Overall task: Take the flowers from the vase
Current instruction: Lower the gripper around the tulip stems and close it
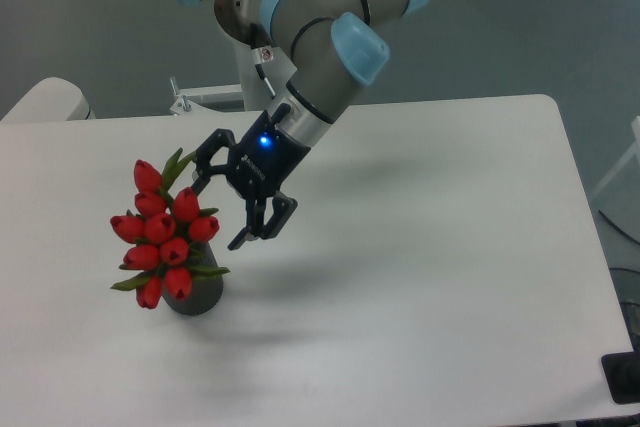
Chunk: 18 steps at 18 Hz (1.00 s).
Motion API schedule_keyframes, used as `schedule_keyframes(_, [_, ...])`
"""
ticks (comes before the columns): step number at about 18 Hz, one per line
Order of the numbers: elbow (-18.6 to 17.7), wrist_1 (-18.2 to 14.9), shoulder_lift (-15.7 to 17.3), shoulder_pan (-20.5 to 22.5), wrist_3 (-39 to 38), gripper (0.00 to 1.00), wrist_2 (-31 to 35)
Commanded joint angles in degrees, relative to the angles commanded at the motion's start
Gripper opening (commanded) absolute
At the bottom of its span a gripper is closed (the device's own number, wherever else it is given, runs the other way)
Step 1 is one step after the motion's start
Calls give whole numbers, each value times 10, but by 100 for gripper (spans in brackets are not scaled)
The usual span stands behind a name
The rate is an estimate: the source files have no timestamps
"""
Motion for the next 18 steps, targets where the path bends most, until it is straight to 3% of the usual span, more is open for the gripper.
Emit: schedule_keyframes(18, [-3,1,-21,-36,17,100,-1])
